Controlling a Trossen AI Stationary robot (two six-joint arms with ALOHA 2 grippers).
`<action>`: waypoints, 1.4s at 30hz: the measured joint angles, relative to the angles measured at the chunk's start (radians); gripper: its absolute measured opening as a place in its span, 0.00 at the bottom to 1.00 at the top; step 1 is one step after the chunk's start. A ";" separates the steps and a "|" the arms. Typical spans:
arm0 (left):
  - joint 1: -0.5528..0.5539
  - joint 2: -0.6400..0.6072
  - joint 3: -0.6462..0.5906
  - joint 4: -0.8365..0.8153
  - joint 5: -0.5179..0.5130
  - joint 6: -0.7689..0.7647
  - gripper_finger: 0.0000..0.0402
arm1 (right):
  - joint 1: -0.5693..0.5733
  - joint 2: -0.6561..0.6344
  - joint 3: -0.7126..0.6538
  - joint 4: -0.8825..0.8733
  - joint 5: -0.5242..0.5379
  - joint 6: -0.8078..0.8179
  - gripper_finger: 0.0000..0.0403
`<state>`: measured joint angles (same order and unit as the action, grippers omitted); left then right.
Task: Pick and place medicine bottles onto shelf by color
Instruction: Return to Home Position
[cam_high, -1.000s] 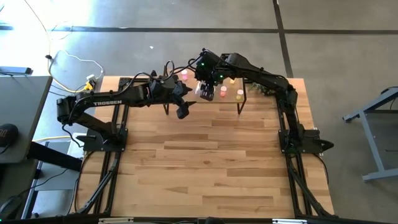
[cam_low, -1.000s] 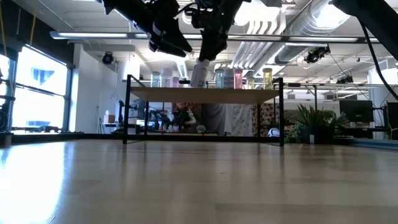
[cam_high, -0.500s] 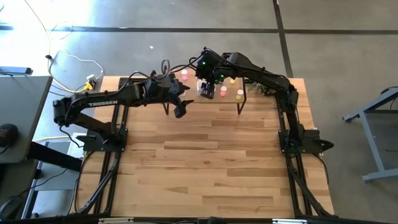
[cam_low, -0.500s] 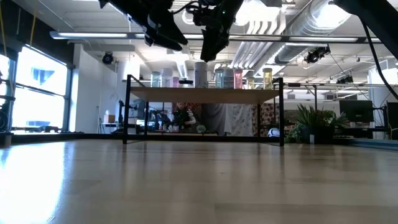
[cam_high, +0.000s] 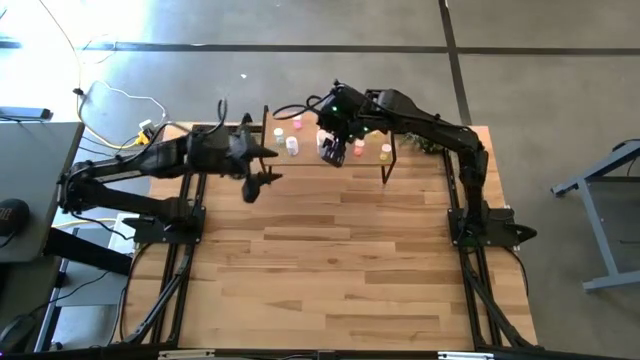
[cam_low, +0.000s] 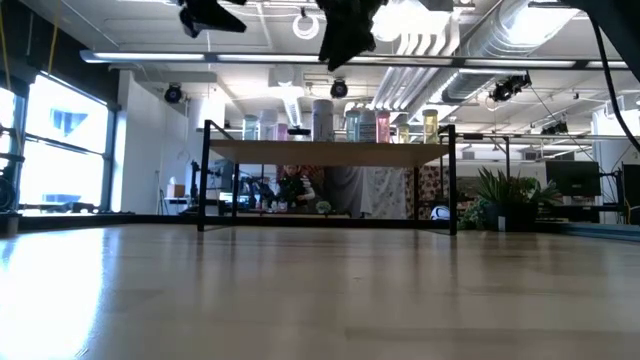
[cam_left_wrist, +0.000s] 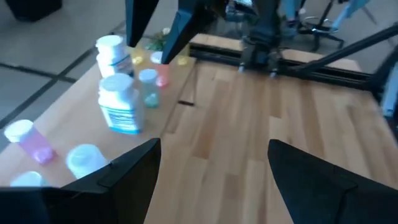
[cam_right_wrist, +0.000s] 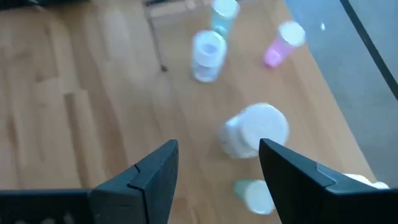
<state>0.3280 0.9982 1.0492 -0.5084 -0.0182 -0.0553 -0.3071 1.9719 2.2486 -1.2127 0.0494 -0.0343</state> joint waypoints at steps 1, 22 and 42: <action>-0.026 -0.023 -0.023 0.011 -0.017 -0.011 0.71 | 0.010 -0.007 0.000 0.007 0.000 0.001 0.53; -0.243 -0.529 -0.702 0.472 -0.075 -0.170 0.71 | 0.119 -0.173 0.000 0.027 -0.001 0.119 0.53; -0.214 -0.566 -1.018 0.784 -0.068 -0.205 0.71 | 0.294 -0.556 -0.125 -0.007 0.262 0.207 0.53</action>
<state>0.1144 0.4320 0.0314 0.2760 -0.0858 -0.2607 -0.0128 1.4159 2.1235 -1.2198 0.3114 0.1726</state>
